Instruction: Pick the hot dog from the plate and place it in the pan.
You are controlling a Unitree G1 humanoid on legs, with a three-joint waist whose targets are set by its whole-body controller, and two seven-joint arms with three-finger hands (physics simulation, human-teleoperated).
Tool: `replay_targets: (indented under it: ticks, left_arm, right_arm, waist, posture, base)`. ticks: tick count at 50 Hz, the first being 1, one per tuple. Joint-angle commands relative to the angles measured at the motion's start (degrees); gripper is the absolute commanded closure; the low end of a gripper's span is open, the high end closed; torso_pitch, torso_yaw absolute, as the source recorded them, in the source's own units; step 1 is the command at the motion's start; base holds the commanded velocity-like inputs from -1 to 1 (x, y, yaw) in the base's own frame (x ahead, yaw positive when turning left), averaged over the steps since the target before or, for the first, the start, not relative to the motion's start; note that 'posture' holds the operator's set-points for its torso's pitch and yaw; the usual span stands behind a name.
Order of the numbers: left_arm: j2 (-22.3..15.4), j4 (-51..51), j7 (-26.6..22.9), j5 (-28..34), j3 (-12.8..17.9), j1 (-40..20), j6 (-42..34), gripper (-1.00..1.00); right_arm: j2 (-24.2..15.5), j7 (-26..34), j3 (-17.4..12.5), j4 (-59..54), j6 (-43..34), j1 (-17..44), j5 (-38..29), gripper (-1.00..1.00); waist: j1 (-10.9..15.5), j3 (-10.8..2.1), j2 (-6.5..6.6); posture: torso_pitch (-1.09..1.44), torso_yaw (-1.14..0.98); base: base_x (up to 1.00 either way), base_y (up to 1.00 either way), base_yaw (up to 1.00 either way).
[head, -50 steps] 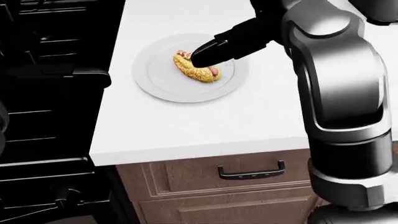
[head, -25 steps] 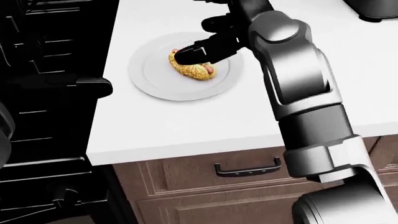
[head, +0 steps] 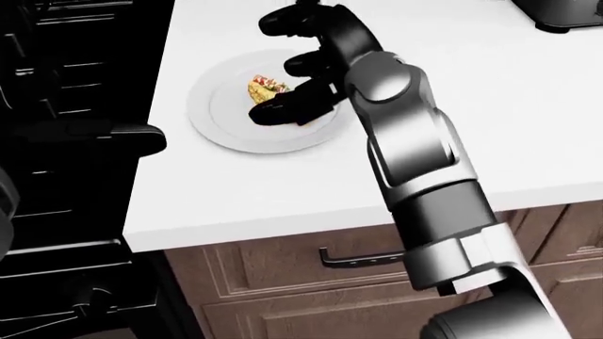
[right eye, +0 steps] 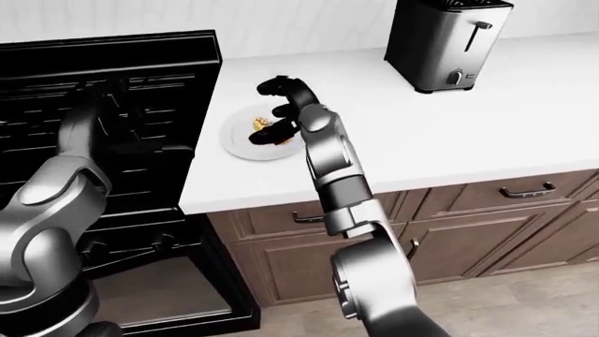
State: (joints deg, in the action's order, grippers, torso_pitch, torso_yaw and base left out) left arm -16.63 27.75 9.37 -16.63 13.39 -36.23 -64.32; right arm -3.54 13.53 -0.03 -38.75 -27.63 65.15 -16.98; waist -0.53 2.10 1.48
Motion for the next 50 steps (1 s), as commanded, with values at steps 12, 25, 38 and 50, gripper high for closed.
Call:
replay_targets:
  ticks: [12, 25, 38, 50]
  left_arm:
    - [-0.5, 2.0, -0.1, 0.1, 0.7, -1.2, 1.5, -1.0]
    - [-0.4, 1.2, -0.3, 0.5, 0.4, -1.2, 2.2, -1.0]
    - [-0.5, 1.3, -0.3, 0.4, 0.6, -1.2, 1.9, -1.0]
    - [-0.3, 1.2, -0.5, 0.5, 0.6, -0.5, 2.5, -1.0]
  right_arm:
    - [1.1, -8.5, -0.3, -3.6, 9.0, 2.6, 1.0, -0.29]
    - [2.0, -14.5, 0.2, -9.6, 13.7, 4.2, 0.5, -0.25]
    - [3.2, -19.0, 0.4, -12.8, 16.5, 3.6, -0.7, -0.29]
    - [3.2, -22.0, 0.5, -17.3, 19.9, 4.4, -2.5, -0.23]
  waist:
    - [0.0, -1.79, 0.29]
    - [0.0, -1.84, 0.28]
    - [0.1, -1.96, 0.31]
    - [0.1, -2.01, 0.34]
  posture:
    - [0.0, 0.0]
    - [0.0, 0.0]
    - [0.0, 0.0]
    - [0.0, 0.0]
  base:
    - [0.0, 0.0, 0.0]
    - [0.0, 0.0, 0.0]
    - [0.0, 0.0, 0.0]
    - [0.0, 0.0, 0.0]
